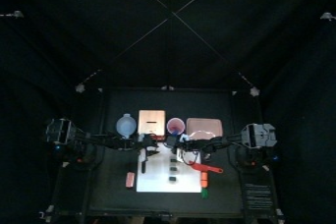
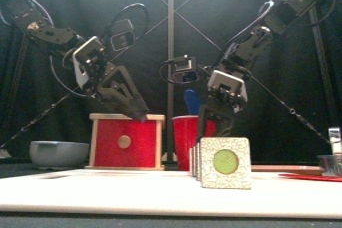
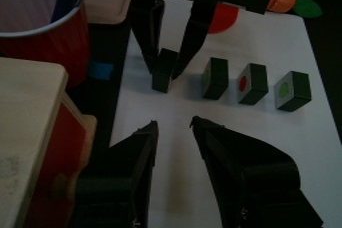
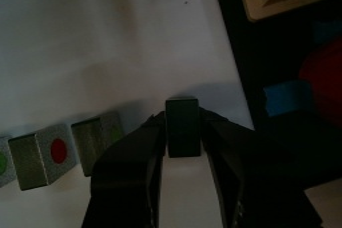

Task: Place sushi on board then cut the sushi with the knife then place the pieces on the plate
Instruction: Place the 4 sushi pieces on the plate

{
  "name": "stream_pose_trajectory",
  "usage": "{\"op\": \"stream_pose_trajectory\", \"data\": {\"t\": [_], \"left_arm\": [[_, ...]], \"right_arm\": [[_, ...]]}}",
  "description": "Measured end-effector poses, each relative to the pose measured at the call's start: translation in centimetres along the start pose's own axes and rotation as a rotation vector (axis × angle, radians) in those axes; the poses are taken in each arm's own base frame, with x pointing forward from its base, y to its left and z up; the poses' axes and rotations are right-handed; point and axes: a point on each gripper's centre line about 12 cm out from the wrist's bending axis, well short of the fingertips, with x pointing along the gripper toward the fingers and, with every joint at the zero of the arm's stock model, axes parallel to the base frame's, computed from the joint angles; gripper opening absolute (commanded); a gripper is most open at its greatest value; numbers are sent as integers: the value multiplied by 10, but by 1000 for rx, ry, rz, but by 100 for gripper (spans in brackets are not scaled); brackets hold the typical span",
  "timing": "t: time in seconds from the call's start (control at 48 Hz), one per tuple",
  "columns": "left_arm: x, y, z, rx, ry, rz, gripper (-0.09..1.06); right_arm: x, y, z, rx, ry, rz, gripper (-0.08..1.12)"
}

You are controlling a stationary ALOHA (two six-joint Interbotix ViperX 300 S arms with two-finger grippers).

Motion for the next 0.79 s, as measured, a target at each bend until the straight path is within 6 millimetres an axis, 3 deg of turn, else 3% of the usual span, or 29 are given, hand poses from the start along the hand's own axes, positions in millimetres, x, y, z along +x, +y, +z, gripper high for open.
{"op": "stream_pose_trajectory", "data": {"t": [0.167, 0.438, 0.625, 0.792], "left_arm": [[0, 0, 0, 0, 0, 0, 74], [0, 1, 0, -2, 1, 2, 74], [0, 2, 0, -5, 0, 4, 74], [0, 4, 0, -9, -1, 9, 74]], "right_arm": [[-13, -1, -2, 21, 23, -8, 61], [-67, -14, -25, 70, 51, -24, 61], [-91, -45, -40, 152, 30, -66, 61], [-96, -81, -44, 242, 4, -128, 64]]}}
